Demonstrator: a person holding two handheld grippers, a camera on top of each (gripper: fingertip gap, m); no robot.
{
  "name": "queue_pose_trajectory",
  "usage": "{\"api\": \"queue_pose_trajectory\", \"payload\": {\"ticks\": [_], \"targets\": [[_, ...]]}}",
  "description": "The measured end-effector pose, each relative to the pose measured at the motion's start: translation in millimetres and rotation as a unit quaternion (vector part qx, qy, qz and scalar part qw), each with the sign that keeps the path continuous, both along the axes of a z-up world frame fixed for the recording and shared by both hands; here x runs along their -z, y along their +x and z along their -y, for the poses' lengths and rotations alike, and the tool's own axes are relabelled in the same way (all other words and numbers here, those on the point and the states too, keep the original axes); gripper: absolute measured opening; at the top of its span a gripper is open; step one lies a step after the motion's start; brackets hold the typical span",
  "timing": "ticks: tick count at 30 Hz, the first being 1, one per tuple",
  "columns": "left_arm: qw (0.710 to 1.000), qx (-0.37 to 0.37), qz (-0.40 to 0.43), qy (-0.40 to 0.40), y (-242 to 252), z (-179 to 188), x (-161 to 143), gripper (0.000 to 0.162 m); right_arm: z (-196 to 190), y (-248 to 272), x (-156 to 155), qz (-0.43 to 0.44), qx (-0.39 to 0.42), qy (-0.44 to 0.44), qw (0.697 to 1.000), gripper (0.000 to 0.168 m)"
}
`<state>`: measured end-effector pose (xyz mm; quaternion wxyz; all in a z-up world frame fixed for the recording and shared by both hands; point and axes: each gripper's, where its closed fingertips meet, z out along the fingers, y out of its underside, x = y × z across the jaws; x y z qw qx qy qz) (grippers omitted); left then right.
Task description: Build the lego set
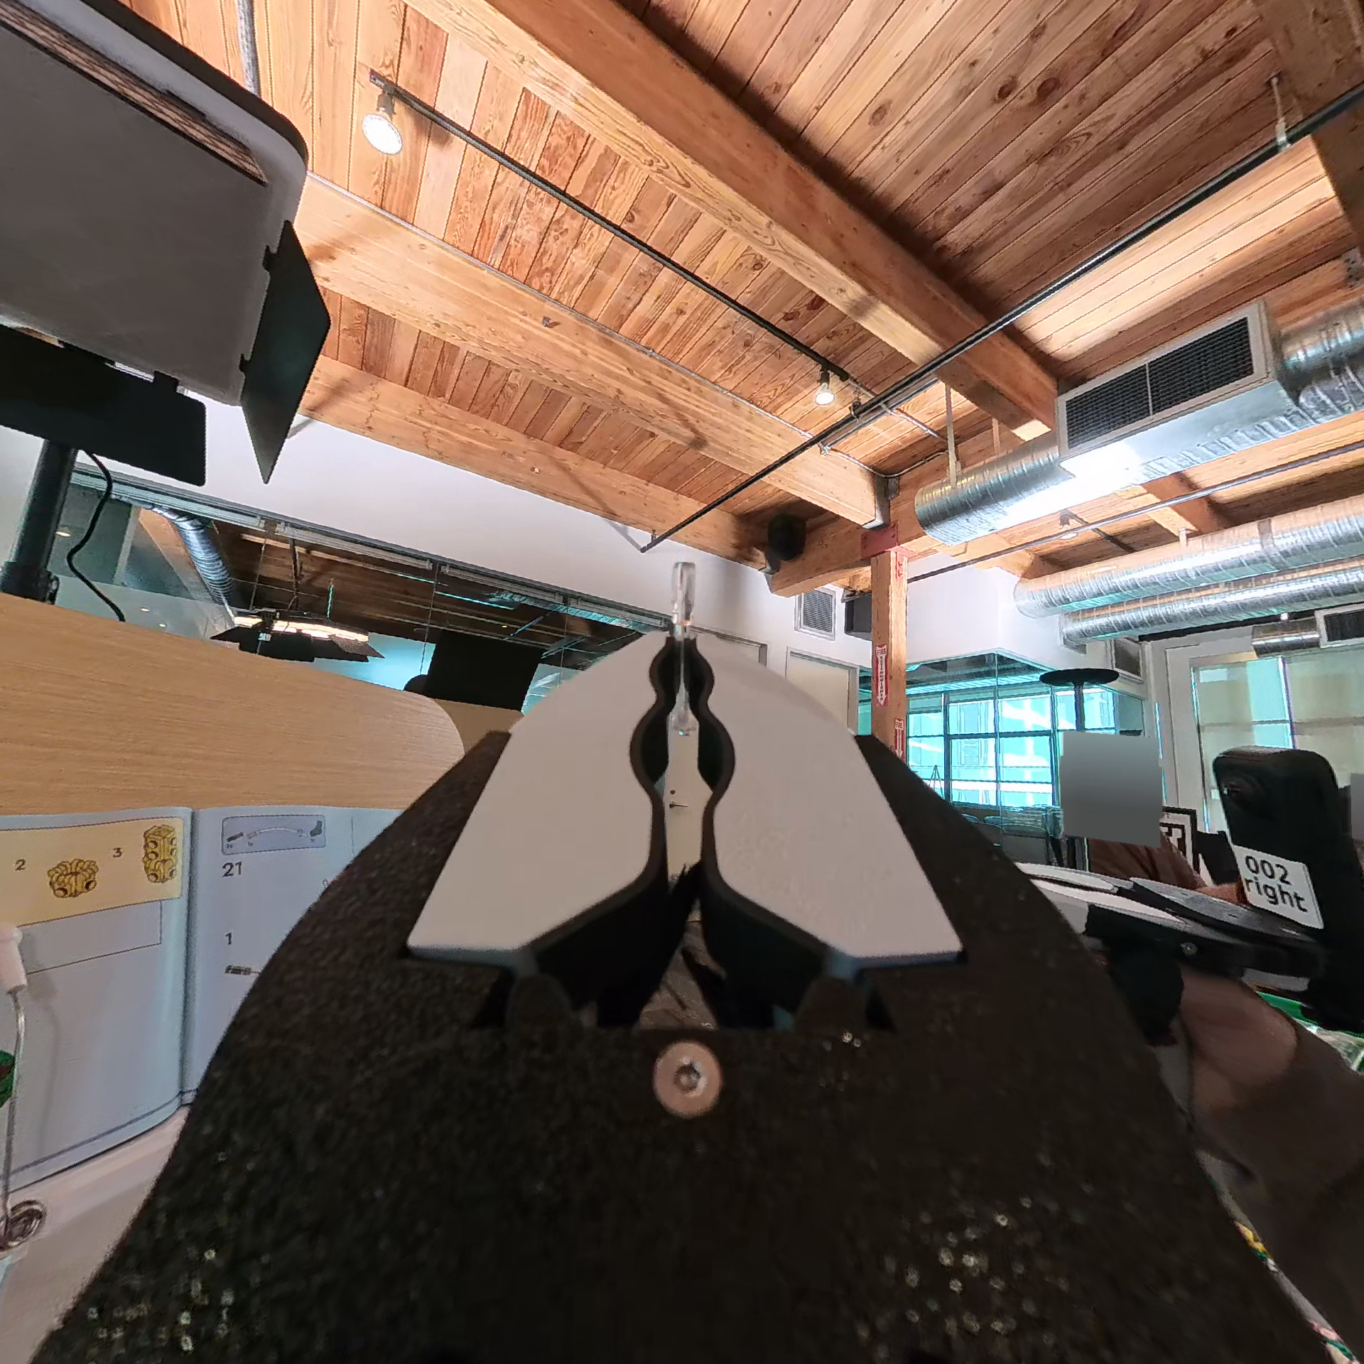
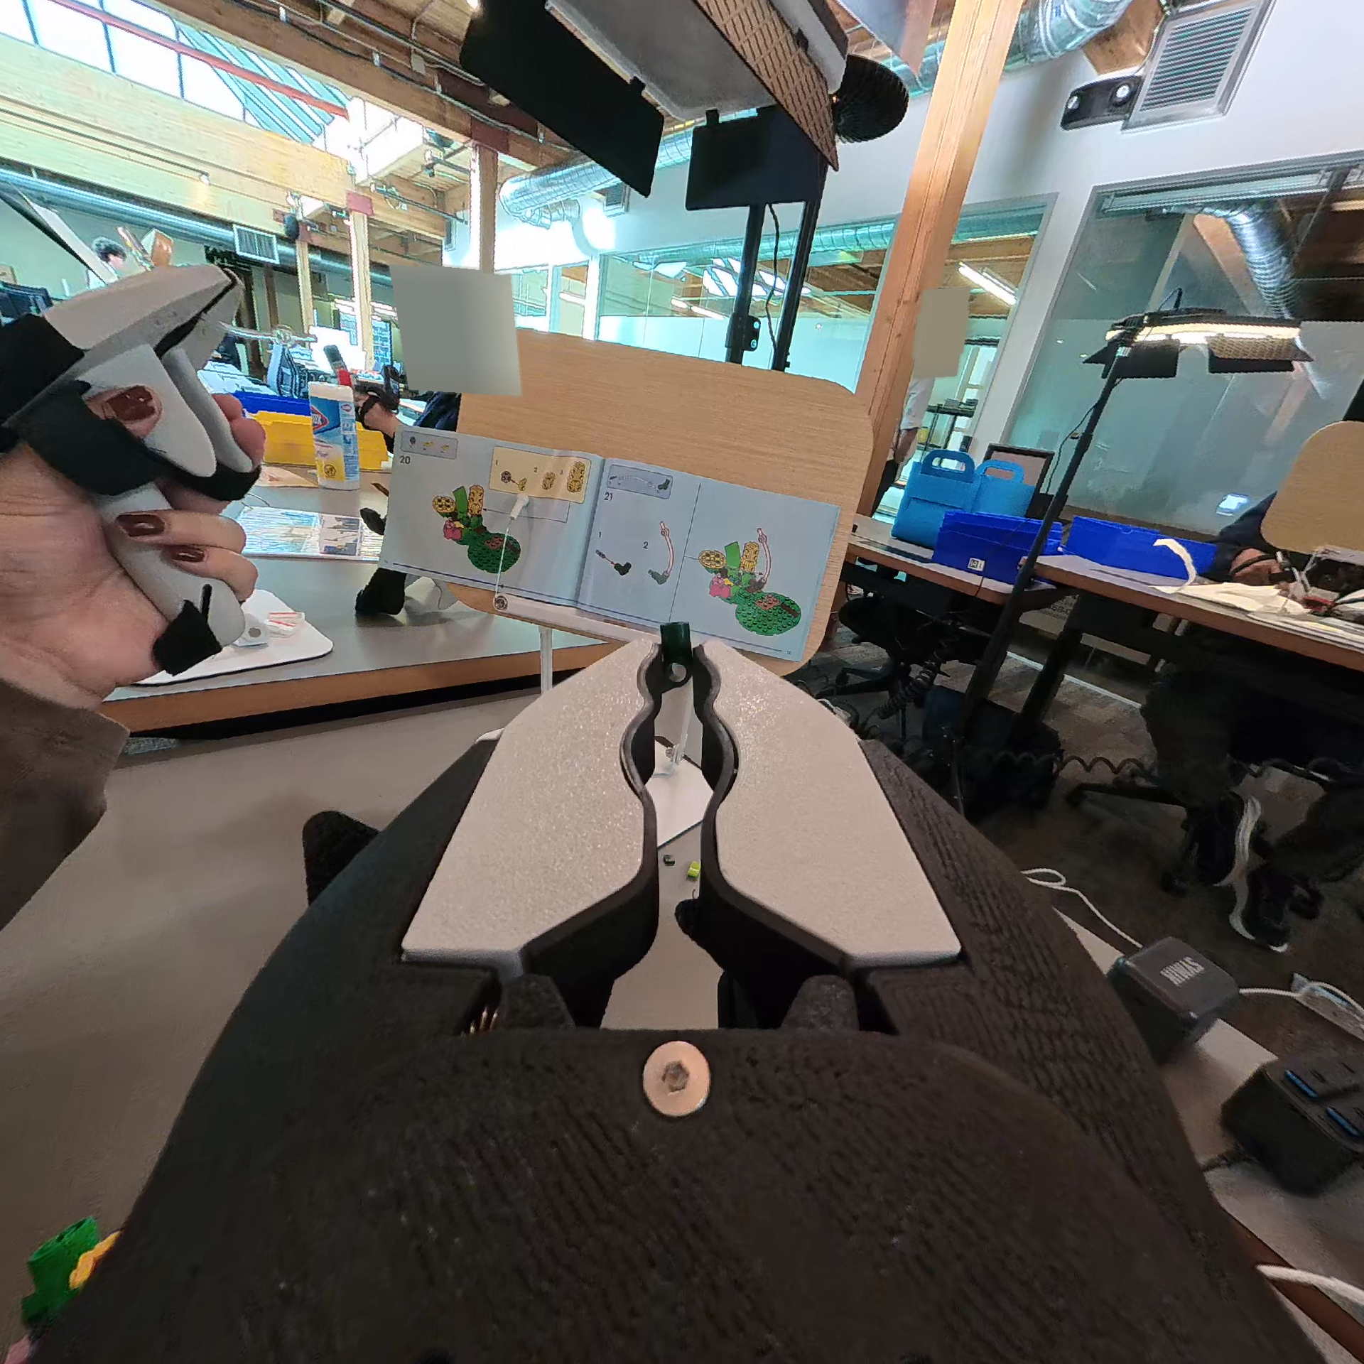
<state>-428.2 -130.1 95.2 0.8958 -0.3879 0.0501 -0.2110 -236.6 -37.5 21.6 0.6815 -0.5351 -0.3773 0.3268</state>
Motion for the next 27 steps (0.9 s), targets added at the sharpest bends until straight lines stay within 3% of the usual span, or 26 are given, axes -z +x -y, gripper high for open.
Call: {"api": "queue_pose_trajectory", "payload": {"ticks": [18, 27], "targets": [[1.0, 0.023, -0.012, -0.012, 4.6, -4.3, 3.3, 0.002, 6.1, -10.0, 6.6, 0.024, -0.015, 0.006, 1.0, 0.005], [0.99, 0.107, -0.076, -0.051, 36.7, -14.1, 15.0, 0.002, 16.8, -24.3, 18.2, 0.098, -0.006, 0.062, 0.993, 0.005]]}}
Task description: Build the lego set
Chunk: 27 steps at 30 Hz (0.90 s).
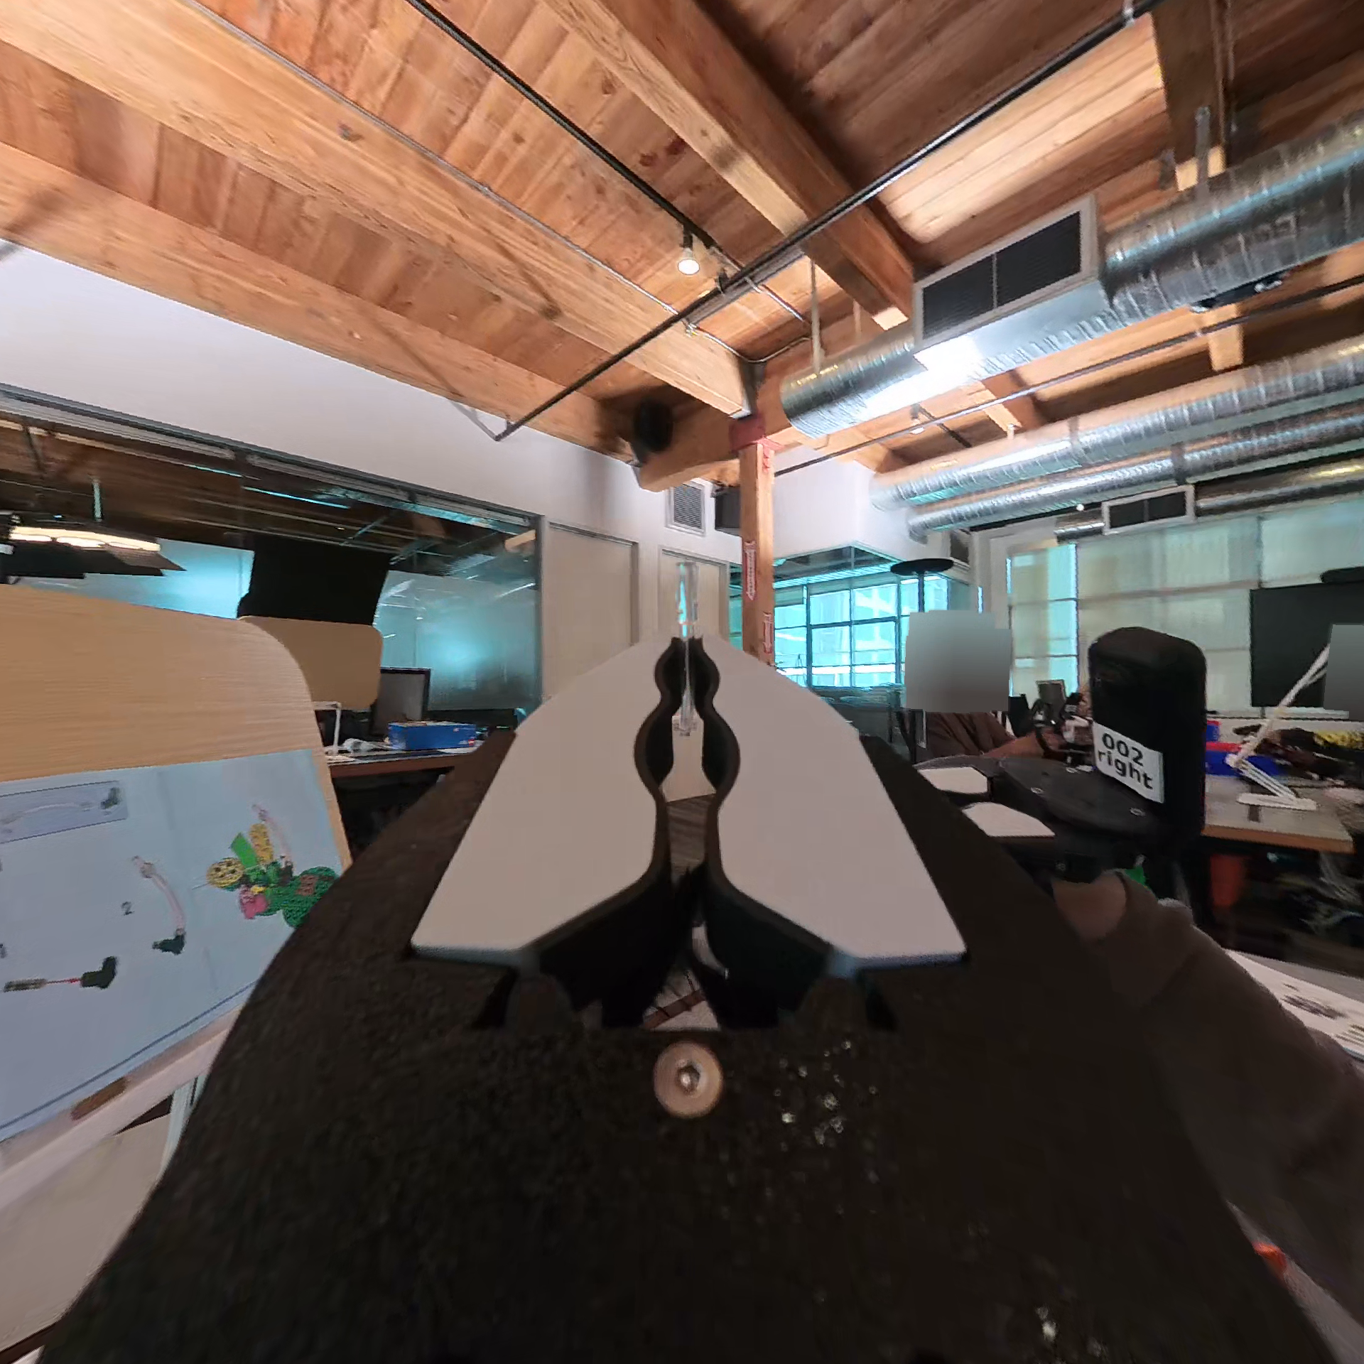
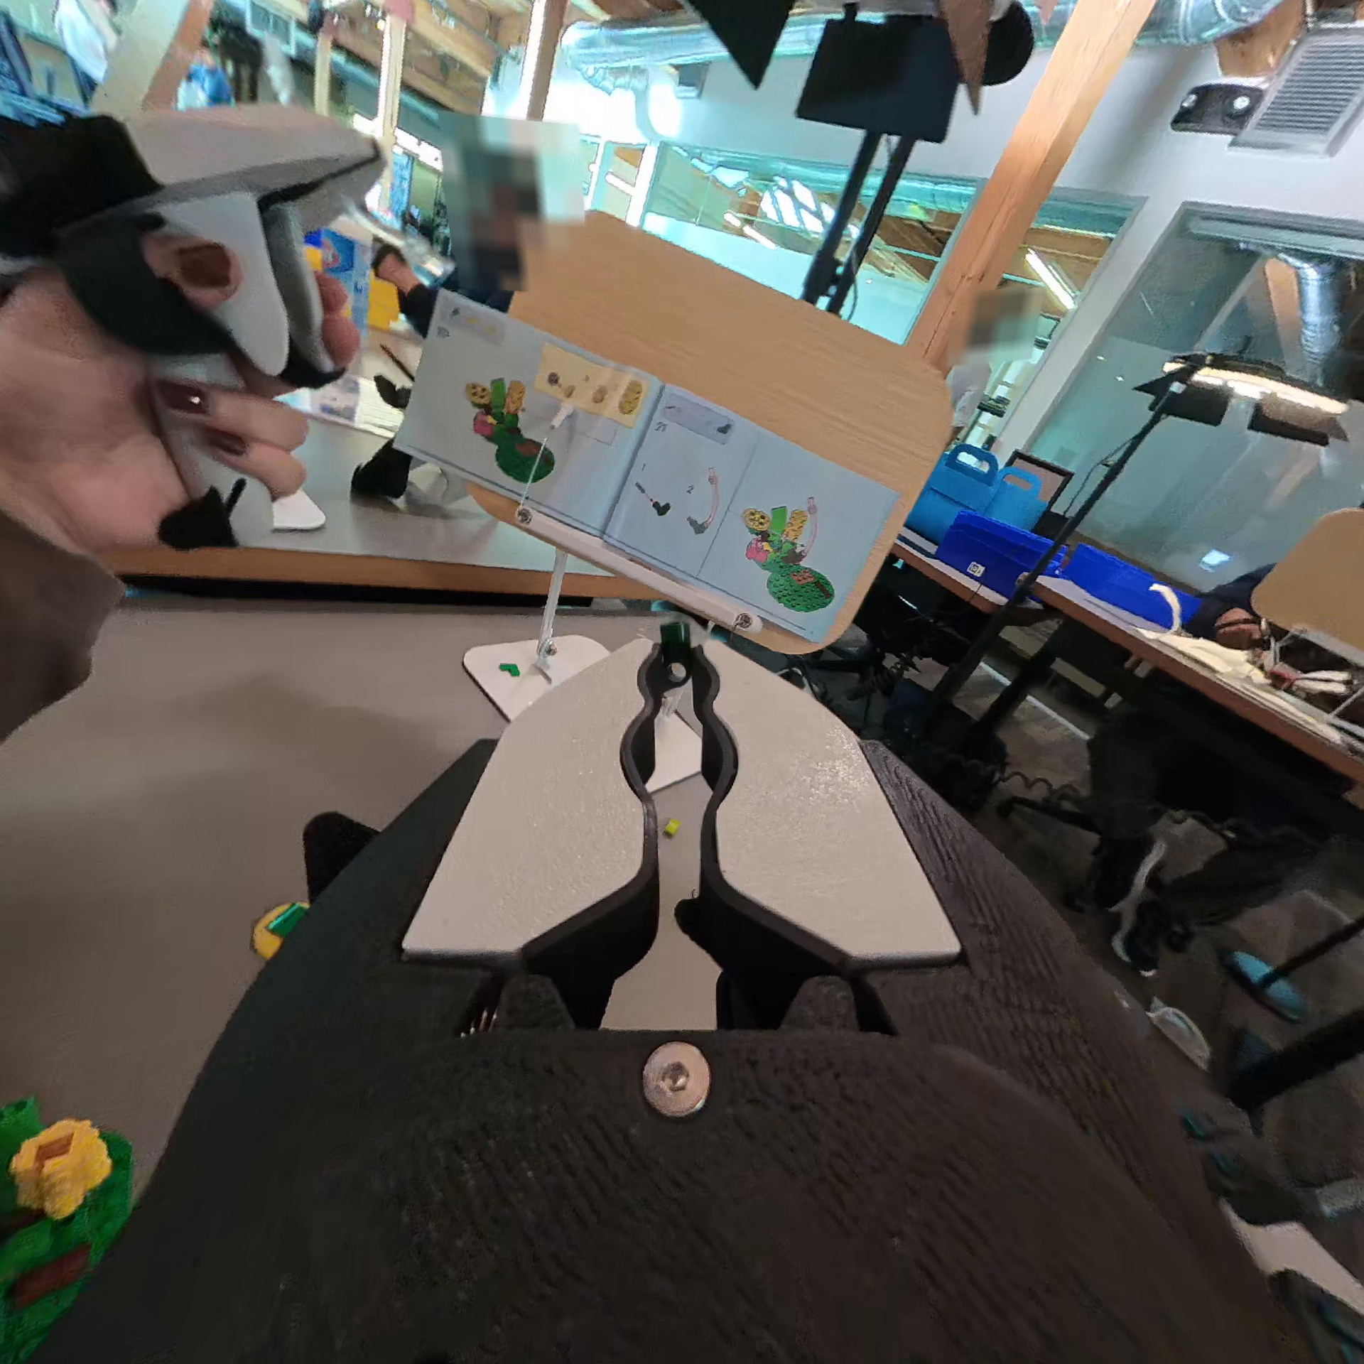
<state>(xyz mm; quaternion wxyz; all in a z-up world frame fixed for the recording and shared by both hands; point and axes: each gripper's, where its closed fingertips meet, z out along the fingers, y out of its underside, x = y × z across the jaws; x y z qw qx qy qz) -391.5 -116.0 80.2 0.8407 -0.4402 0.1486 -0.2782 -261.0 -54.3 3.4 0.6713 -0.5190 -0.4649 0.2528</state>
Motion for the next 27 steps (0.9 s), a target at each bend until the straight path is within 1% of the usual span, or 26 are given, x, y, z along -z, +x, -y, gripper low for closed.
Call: {"api": "queue_pose_trajectory", "payload": {"ticks": [3, 6, 15, 27], "targets": [[1.0, 0.007, -0.014, 0.003, 2.2, 0.9, 1.7, 0.002, 6.8, -7.2, 6.1, 0.028, -0.009, 0.015, 0.999, 0.005], [1.0, 0.007, -0.008, 0.008, -3.3, 4.1, 0.2, 0.002, 9.7, -10.9, 9.6, 0.042, -0.013, 0.02, 0.999, 0.005], [1.0, 0.01, 0.005, 0.015, -11.3, 8.7, -2.0, 0.002, 12.4, -13.8, 10.6, 0.046, -0.016, 0.028, 0.998, 0.005], [0.999, 0.033, -0.019, 0.001, 0.9, 5.4, 4.3, 0.002, 16.9, -18.3, 15.1, 0.062, -0.025, 0.036, 0.997, 0.005]]}}
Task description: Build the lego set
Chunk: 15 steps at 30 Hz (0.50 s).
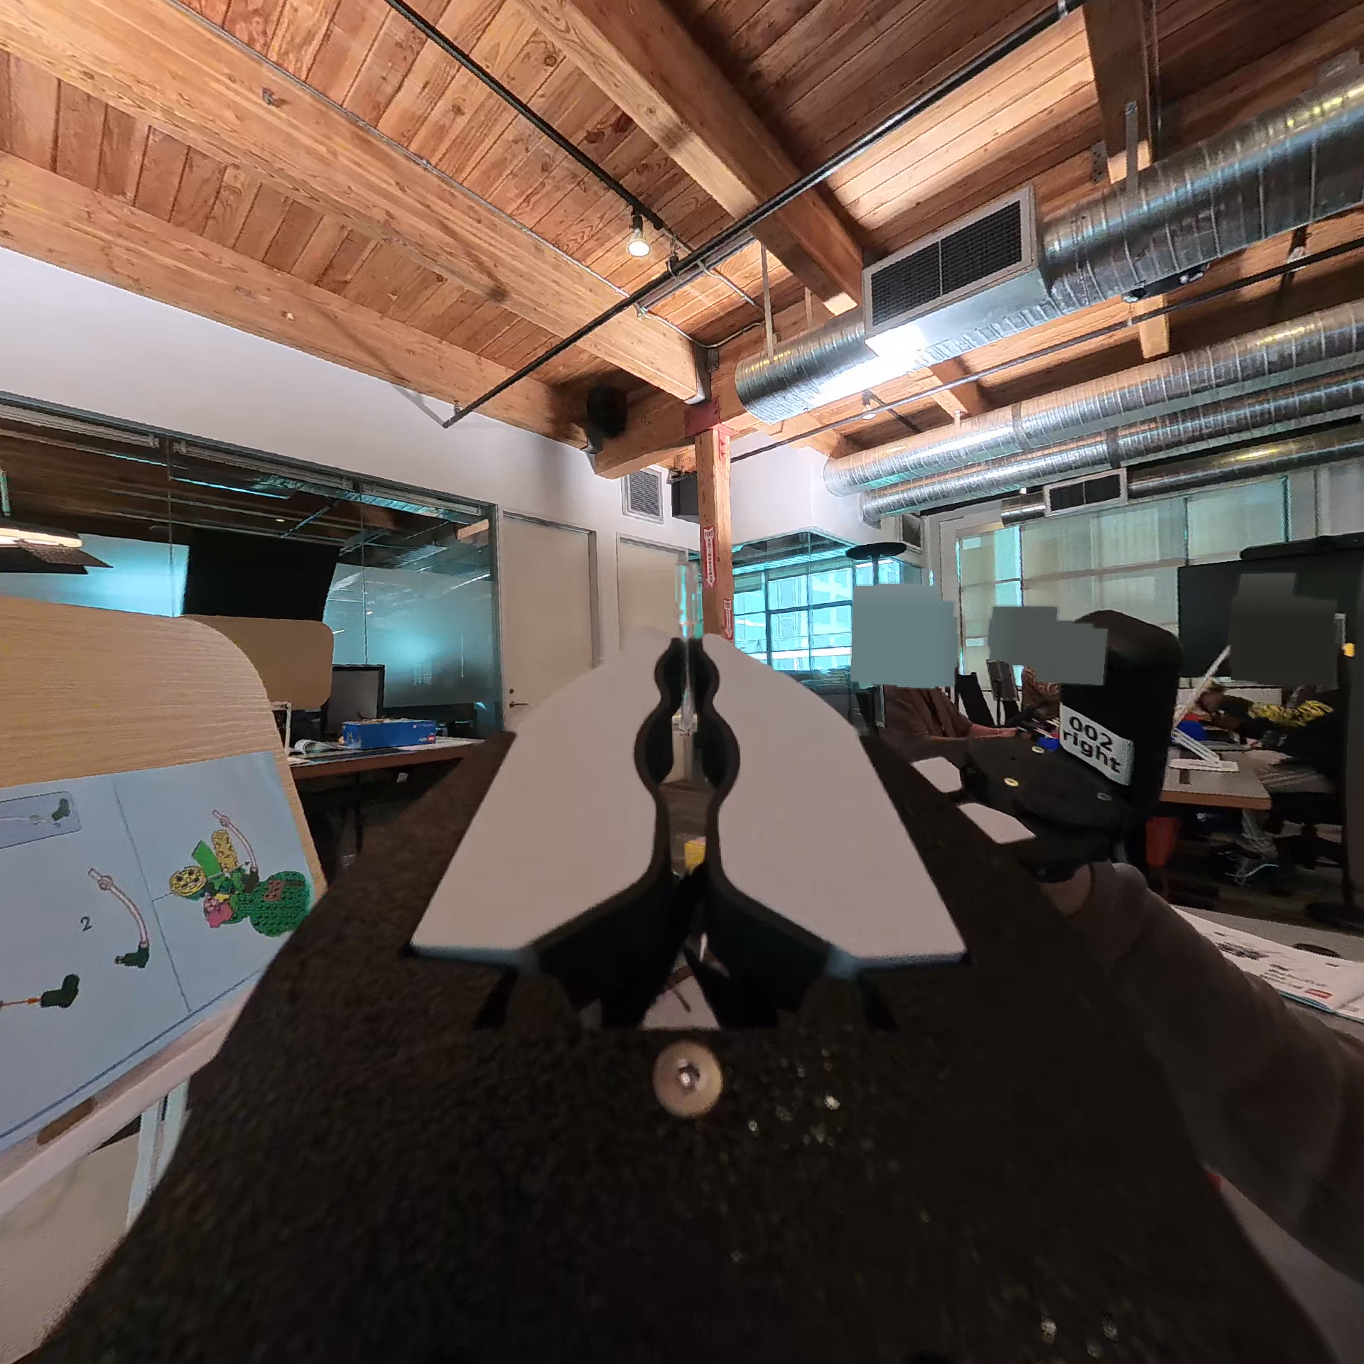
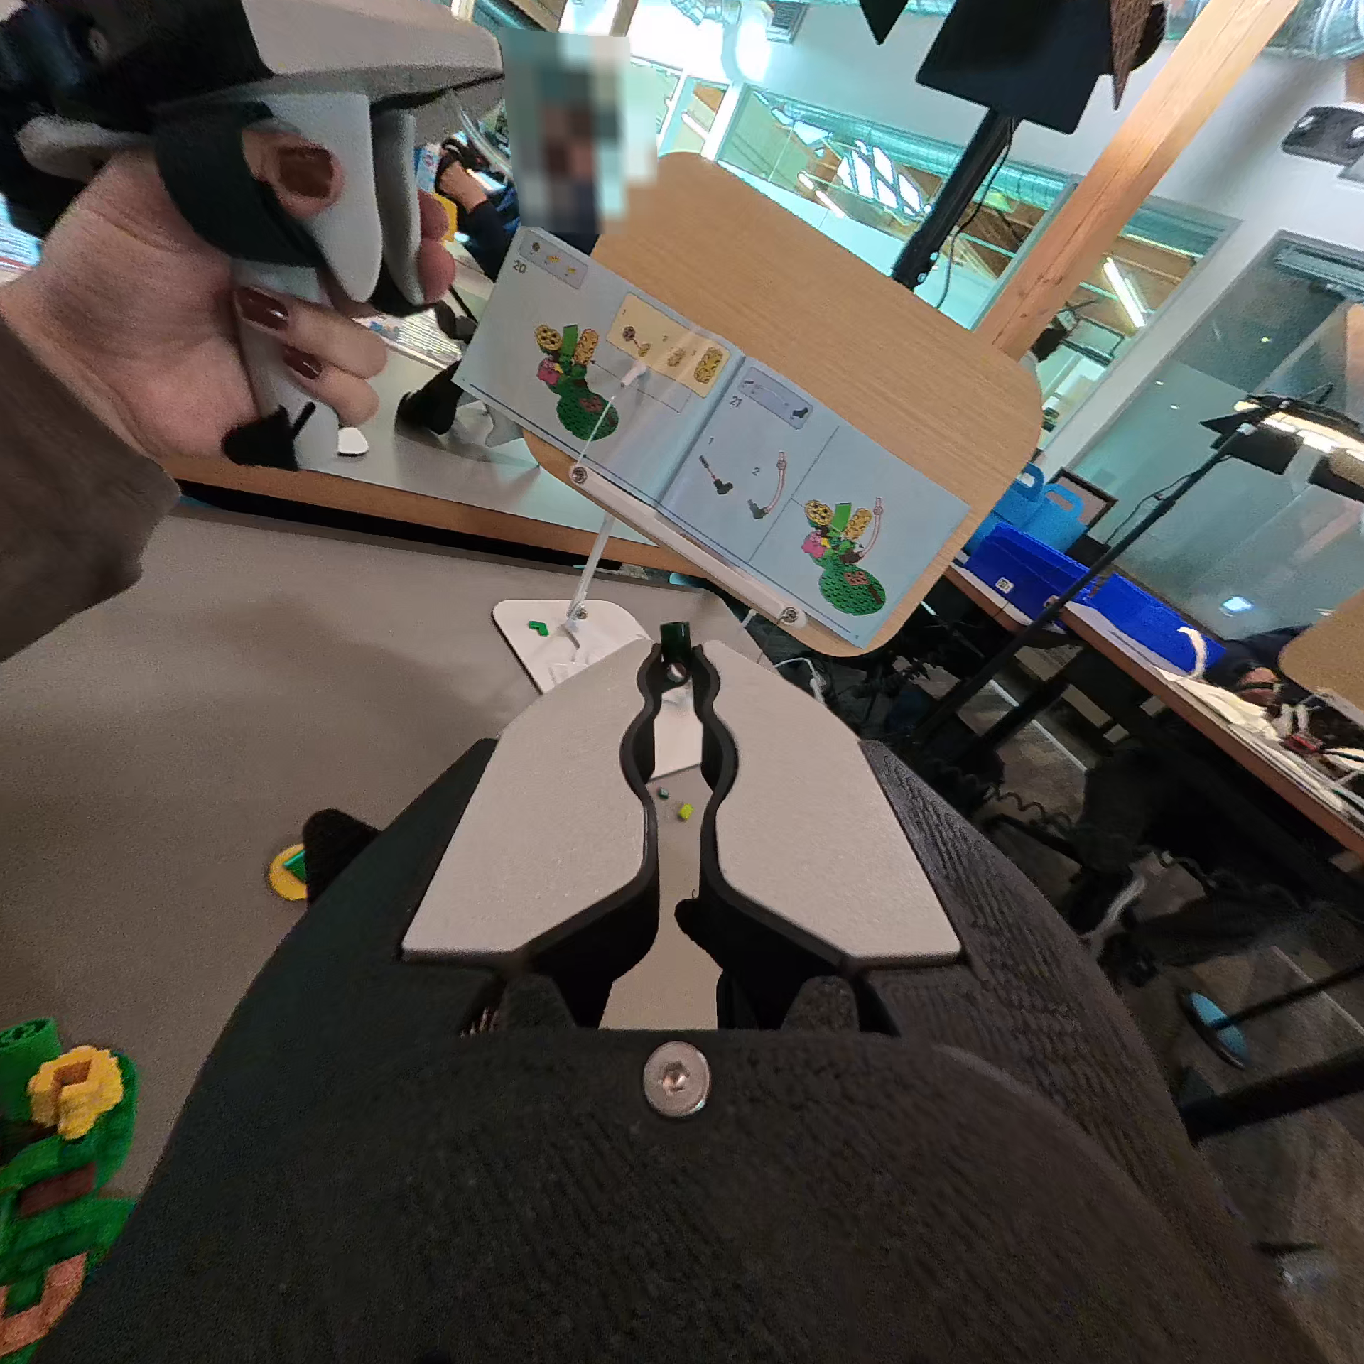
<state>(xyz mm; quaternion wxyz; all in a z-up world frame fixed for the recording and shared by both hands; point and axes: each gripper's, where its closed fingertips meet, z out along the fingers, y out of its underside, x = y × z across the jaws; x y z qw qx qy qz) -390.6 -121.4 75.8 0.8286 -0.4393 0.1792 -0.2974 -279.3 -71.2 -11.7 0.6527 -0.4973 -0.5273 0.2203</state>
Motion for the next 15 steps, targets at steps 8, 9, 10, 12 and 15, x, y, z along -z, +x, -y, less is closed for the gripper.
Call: {"api": "queue_pose_trajectory", "payload": {"ticks": [8, 9, 10, 12, 15], "targets": [[0.949, 0.227, -0.201, 0.087, 73.3, 55.5, 35.8, 0.002, 75.3, -14.3, 19.9, 0.03, -0.285, -0.234, 0.929, 0.005], [0.935, 0.258, -0.22, 0.099, 80.5, 63.8, 42.4, 0.002, 86.3, -11.7, 22.2, 0.04, -0.328, -0.268, 0.905, 0.005], [0.922, 0.291, -0.231, 0.109, 85.8, 71.9, 47.6, 0.002, 93.9, -8.9, 24.2, 0.048, -0.359, -0.293, 0.885, 0.005], [0.893, 0.364, -0.242, 0.109, 92.1, 86.2, 56.7, 0.002, 104.8, -3.2, 29.0, 0.066, -0.405, -0.326, 0.852, 0.005], [0.858, 0.424, -0.276, 0.092, 100.7, 94.4, 74.3, 0.002, 119.2, 6.5, 34.9, 0.093, -0.46, -0.364, 0.804, 0.005]]}}
